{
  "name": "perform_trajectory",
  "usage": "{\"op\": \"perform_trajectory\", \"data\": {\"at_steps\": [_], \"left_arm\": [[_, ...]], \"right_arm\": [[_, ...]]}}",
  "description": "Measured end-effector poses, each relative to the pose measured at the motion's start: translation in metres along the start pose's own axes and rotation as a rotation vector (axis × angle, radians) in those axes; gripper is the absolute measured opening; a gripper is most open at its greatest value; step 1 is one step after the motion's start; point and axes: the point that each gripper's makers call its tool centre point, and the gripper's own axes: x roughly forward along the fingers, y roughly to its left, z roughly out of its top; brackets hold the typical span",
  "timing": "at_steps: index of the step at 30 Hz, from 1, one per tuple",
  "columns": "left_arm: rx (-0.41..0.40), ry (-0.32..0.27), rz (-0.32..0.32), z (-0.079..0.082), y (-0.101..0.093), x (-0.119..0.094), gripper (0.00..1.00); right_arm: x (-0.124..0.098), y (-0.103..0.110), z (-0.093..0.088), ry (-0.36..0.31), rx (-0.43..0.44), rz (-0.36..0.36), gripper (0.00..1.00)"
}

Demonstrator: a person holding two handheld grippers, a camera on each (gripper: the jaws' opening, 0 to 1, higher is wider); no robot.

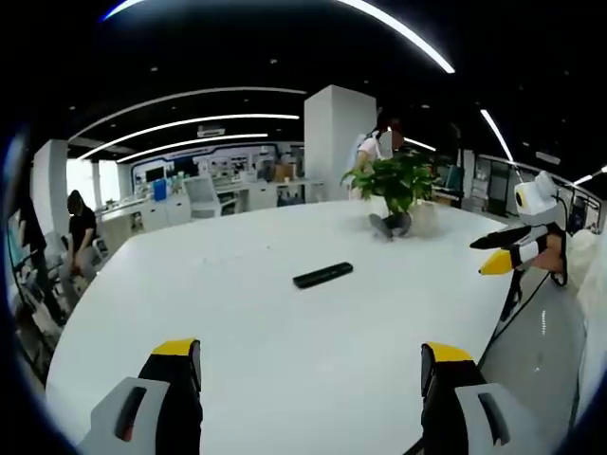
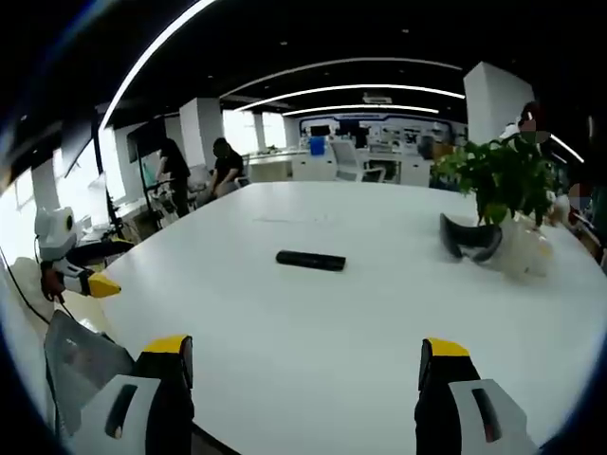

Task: Press the specified remote control buttons in sequence, fully releasing each button before pressing the next.

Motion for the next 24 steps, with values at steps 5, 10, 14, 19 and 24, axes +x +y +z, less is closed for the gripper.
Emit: {"op": "perform_trajectory", "data": {"at_steps": [5,10,14,19,24], "left_arm": [[-0.003,0.01,-0.001,-0.0019,-0.0014,0.0002,1.0],[0.013,0.02,0.001,-0.0031,-0.0018,0.0013,1.0],[0.017,0.023,0.005,-0.0025,-0.001,0.0018,1.0],[0.022,0.024,0.009,-0.0014,0.0013,0.0034,1.0],[0.032,0.021,0.006,0.0018,0.003,0.0057,1.0]], "right_arm": [[-0.0007,0.0003,0.0017,-0.006,-0.003,0.002,0.99],[-0.0004,-0.0008,0.0025,-0.009,0.0,0.004,0.99],[-0.0002,-0.0006,0.0026,-0.012,0.007,0.004,0.99],[-0.0001,-0.001,0.0028,-0.012,0.006,0.004,0.99],[0.0001,0.0003,0.0038,-0.013,0.012,0.008,0.99]]}}
